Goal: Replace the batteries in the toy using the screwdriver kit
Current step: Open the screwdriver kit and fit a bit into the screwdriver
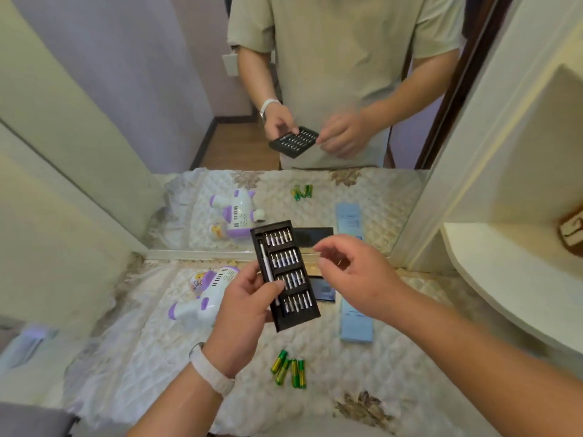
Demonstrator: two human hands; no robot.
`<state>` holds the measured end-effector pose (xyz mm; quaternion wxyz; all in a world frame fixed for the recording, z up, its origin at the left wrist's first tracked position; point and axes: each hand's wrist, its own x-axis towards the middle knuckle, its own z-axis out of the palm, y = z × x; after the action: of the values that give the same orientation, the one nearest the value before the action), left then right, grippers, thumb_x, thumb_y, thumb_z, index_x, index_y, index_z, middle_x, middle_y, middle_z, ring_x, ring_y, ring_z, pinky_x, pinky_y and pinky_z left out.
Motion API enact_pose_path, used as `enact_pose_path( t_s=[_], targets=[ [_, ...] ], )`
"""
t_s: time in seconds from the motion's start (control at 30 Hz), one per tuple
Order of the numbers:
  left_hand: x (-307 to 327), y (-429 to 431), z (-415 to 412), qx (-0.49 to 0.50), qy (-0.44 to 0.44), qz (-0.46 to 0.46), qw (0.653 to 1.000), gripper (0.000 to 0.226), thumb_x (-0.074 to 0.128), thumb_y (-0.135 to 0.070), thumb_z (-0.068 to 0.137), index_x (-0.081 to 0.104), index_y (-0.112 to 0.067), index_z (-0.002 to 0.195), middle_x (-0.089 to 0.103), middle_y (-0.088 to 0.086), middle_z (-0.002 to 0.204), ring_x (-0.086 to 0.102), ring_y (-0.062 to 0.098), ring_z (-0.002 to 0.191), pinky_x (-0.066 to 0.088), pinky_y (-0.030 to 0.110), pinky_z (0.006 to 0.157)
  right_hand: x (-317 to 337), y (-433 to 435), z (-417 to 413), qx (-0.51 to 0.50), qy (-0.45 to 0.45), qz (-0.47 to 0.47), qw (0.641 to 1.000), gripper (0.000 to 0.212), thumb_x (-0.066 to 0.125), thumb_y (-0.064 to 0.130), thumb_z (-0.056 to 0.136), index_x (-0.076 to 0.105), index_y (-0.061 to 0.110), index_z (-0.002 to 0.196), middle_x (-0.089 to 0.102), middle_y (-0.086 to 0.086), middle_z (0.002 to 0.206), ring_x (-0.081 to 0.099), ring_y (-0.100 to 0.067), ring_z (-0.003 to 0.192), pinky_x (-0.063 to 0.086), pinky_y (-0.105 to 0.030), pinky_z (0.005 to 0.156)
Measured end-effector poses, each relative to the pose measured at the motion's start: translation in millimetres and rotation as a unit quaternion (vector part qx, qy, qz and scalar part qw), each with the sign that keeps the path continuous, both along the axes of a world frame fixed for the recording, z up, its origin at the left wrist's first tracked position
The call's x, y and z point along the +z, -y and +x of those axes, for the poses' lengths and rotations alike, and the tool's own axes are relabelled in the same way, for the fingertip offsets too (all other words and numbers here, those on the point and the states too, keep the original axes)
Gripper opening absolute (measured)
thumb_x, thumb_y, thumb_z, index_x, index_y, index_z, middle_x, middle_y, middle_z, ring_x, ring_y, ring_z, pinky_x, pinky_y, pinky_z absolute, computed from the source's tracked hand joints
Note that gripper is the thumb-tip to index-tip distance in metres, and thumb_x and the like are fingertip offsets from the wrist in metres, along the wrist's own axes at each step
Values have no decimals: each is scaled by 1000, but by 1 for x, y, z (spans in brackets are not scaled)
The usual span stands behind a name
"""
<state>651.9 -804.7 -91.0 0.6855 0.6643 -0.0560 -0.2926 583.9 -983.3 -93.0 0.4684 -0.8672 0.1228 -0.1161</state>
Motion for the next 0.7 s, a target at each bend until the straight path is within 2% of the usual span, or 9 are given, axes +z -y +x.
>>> enact_pose_path(
  t_s=[0.13,0.23,0.3,0.4,0.47,0.57,0.7],
  targets=[
    [15,2,-17,-17,28,-26,999,36,51,9,92,64,-18,111,76,1,97,73,17,84,61,46,71,35,-6,-19,45,43,-96,993,16,59,27,89,64,30,103,55,17,88,55,-5,78,46,-20,68],
    [27,4,-24,-35,49,-48,997,39,51,10,91,64,-18,115,76,3,100,73,18,86,60,45,70,48,-8,-28,57,79,-162,982,18,58,31,88,66,25,103,50,19,89,49,3,75,40,-11,67],
    [35,5,-26,-45,66,-61,995,41,52,11,91,65,-19,115,75,4,101,72,18,87,59,43,69,54,-7,-30,52,111,-192,974,20,58,30,87,68,20,102,51,15,90,45,3,72,38,-12,67],
    [47,9,-27,-58,91,-78,991,45,54,12,90,70,-26,108,76,4,99,72,19,88,59,36,67,61,-6,-28,44,148,-207,966,25,54,31,88,69,17,102,54,9,90,44,-1,73,45,-22,64],
    [54,10,-26,-64,109,-90,988,41,60,9,87,69,-24,110,75,4,100,71,20,92,59,33,71,64,-5,-26,45,164,-204,964,26,54,29,89,69,15,104,55,6,90,48,-5,73,47,-26,64],
    [60,12,-20,-76,135,-100,983,43,62,-3,79,64,-16,120,74,5,105,70,20,98,58,33,78,67,-3,-20,41,185,-209,959,24,56,26,90,69,13,106,53,7,90,50,-8,71,45,-21,64],
    [68,17,-13,-89,153,-114,978,43,60,0,80,62,-14,121,75,5,104,70,17,97,57,28,77,70,4,-13,41,212,-228,949,24,58,22,90,71,10,107,59,2,90,53,-8,70,45,-19,64]
  ],
)
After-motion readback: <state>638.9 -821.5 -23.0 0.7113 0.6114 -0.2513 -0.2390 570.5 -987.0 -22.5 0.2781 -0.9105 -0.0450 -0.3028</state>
